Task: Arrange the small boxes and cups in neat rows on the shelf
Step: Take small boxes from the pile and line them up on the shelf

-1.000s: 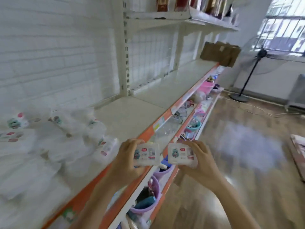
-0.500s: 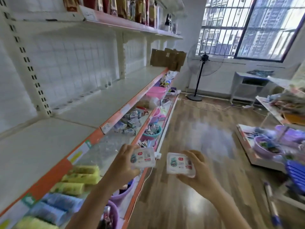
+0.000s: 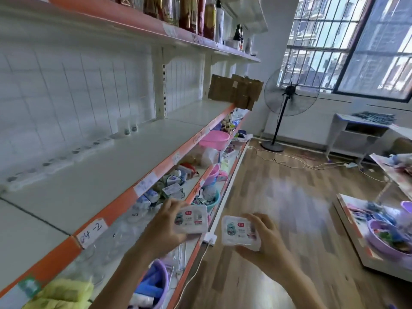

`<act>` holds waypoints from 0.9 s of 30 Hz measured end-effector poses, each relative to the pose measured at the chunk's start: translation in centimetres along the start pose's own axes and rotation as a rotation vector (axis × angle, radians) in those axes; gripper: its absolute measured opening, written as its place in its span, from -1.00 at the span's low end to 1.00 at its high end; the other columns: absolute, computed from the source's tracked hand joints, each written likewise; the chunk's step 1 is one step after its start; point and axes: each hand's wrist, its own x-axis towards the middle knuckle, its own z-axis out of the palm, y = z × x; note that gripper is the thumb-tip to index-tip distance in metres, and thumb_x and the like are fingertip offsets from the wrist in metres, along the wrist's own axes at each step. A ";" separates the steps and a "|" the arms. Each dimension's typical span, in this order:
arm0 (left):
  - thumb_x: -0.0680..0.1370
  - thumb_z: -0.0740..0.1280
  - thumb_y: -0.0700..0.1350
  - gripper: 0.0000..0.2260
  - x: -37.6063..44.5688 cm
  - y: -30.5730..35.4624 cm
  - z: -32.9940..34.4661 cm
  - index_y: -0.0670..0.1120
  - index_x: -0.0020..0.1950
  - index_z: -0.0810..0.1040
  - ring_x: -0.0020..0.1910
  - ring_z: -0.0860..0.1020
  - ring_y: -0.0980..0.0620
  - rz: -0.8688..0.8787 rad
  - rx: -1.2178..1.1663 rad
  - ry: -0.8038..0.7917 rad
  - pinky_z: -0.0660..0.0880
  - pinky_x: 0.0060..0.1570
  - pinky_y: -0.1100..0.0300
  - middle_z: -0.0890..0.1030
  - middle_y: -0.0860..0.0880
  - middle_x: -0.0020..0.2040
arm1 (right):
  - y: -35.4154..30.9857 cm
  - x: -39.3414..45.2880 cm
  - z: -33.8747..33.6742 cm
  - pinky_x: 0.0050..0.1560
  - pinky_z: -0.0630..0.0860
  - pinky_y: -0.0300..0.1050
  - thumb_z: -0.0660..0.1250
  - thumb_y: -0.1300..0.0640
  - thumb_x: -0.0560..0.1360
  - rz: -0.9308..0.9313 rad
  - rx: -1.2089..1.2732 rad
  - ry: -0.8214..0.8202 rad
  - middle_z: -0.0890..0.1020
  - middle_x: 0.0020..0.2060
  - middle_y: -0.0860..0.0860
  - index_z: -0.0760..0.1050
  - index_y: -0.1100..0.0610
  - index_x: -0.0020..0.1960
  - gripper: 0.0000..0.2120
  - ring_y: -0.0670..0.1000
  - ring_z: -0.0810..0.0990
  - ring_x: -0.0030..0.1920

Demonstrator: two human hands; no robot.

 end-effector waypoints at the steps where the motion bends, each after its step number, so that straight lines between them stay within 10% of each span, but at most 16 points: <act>1: 0.35 0.44 -0.13 -0.42 1.9 -0.7 0.0 0.05 0.30 0.30 0.03 0.40 0.21 0.002 0.001 0.008 0.44 -0.23 0.52 0.30 0.11 0.10 | 0.6 2.4 0.2 -0.02 0.23 -0.61 0.50 0.01 0.32 -0.011 -0.009 0.003 0.25 0.10 -0.19 0.30 -0.01 0.35 -0.33 -0.12 0.25 0.18; 13: 0.24 0.27 0.10 -0.35 16.1 -10.2 -7.7 0.01 0.33 0.35 0.14 0.40 0.17 -0.188 0.087 0.207 0.37 0.14 0.30 0.27 0.15 0.12 | -2.1 28.3 4.5 0.24 0.46 -0.04 0.53 0.07 0.29 -0.299 0.057 -0.077 0.32 0.25 -0.01 0.36 -0.03 0.32 -0.34 -0.01 0.36 0.22; 27: 0.38 0.40 -0.18 -0.38 12.8 -19.3 -14.7 0.01 0.40 0.27 0.14 0.29 0.24 -0.809 0.238 0.567 0.24 -0.02 0.51 0.23 0.11 0.15 | -12.5 47.3 17.2 0.00 0.13 -0.70 0.51 -0.01 0.31 -0.860 0.302 -0.493 0.25 0.13 -0.11 0.35 0.03 0.33 -0.35 -0.15 0.33 0.08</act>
